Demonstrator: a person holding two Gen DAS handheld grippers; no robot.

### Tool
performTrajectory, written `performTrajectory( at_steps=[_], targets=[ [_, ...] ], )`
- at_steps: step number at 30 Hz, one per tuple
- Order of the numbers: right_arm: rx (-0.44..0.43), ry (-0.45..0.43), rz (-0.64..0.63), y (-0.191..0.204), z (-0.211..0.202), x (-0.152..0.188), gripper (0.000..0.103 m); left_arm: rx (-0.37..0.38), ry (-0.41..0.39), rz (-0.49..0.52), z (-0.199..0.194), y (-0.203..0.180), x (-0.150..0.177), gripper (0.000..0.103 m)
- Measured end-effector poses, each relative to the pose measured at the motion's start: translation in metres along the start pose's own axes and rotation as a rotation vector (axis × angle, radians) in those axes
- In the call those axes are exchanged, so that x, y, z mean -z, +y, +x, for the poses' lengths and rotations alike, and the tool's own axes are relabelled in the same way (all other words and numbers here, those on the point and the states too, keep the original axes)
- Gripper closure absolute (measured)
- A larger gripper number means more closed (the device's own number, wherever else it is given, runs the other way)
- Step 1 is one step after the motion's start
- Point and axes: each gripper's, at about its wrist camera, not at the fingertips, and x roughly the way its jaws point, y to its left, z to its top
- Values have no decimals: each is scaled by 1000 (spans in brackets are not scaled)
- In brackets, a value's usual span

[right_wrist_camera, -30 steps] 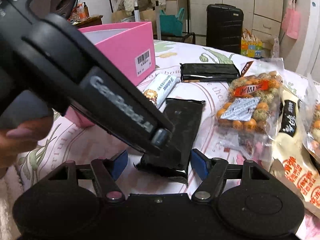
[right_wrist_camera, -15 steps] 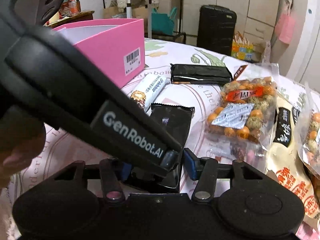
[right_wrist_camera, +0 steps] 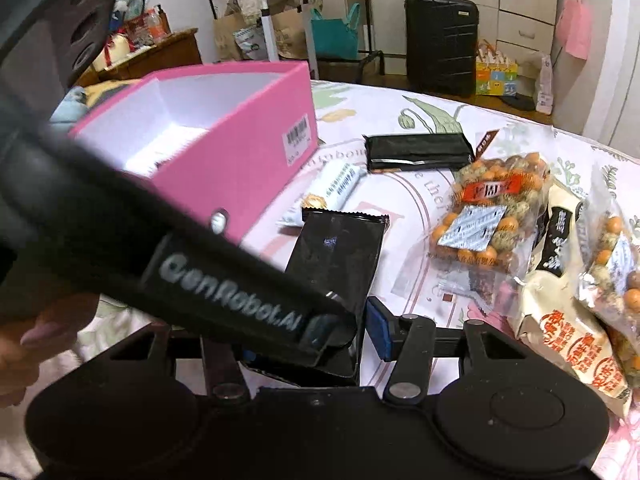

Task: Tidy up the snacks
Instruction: 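Grasp the black flat snack pack with the right gripper, then carry the black pack into the pink box and open the right gripper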

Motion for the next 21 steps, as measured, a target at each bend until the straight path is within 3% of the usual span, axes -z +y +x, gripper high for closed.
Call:
performTrajectory(
  at_steps=[8, 16, 21],
  targets=[
    [-65, -14, 8, 6, -37, -24, 47, -22, -89, -1, -56, -17, 4, 61],
    [-67, -52, -119, 41, -61, -58, 47, -2, -174, -23, -111, -9, 3, 61],
    [-115, -81, -264, 78, -57, -89, 47, -38, -241, -71, -148, 17, 3, 61]
  ],
)
